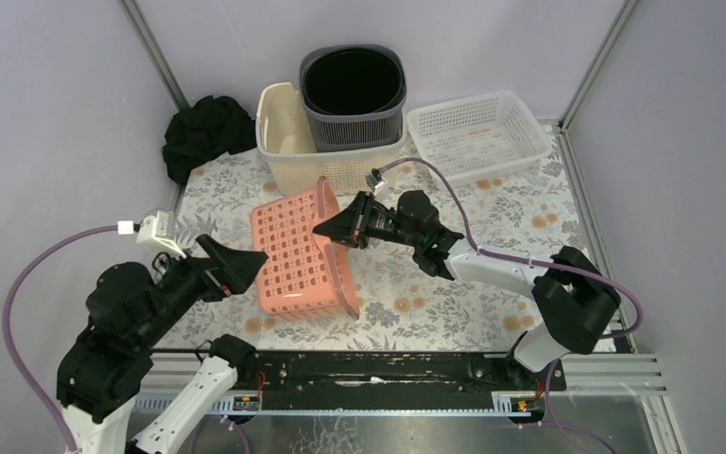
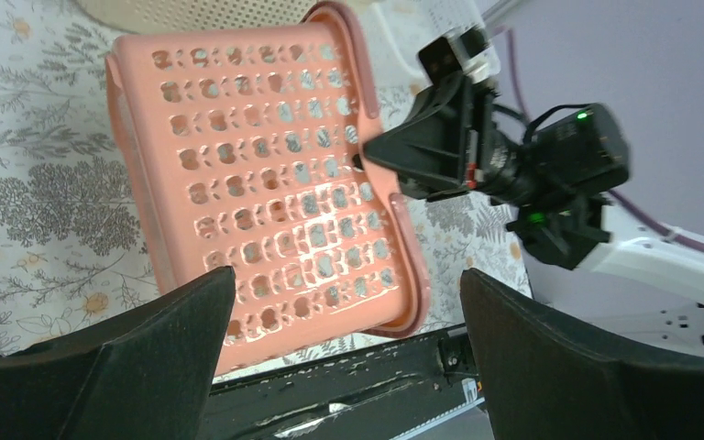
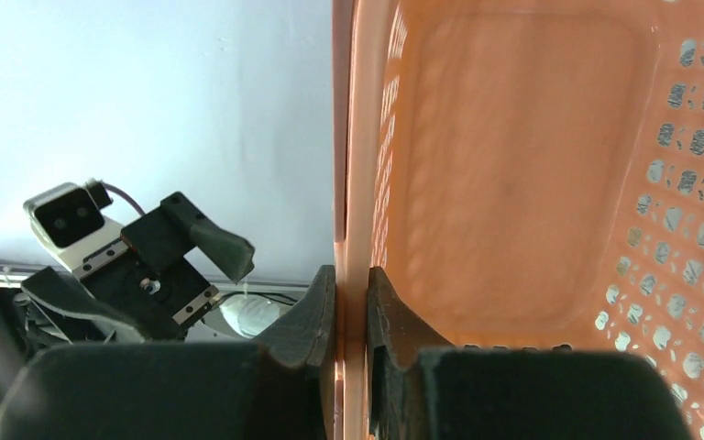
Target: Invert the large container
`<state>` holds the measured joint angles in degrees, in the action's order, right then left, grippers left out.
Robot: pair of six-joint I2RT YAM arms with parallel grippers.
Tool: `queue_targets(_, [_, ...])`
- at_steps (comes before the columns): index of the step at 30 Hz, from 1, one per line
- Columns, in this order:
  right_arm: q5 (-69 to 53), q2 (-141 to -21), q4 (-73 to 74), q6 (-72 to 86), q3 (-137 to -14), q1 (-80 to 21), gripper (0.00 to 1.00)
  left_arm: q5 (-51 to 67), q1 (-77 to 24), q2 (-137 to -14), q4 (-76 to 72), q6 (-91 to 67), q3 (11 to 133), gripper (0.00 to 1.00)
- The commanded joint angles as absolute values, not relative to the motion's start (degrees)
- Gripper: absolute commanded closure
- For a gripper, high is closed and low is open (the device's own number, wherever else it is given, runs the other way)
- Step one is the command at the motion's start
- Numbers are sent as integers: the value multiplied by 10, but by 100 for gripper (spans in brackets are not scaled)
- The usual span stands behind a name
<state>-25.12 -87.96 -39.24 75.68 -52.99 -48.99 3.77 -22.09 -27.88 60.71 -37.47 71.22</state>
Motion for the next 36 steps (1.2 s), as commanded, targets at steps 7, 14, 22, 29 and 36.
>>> queue_targets(7, [-241, -978, -683, 859, -533, -499, 100, -2, -222, -278, 651, -380, 796, 0])
queue_targets(14, [-211, -1069, -765, 886, -592, -533, 100, 0, -223, -291, 653, -378, 813, 0])
queue_targets(22, [-174, -1174, -875, 944, -676, -552, 100, -3, -222, -296, 656, -374, 824, 0])
queue_targets(29, [-109, -1238, -975, 975, -675, -556, 100, -3, -222, -297, 650, -376, 809, 0])
queue_targets(36, [-94, -1261, -977, 933, -626, -554, 100, -1, -222, -296, 642, -376, 795, 0])
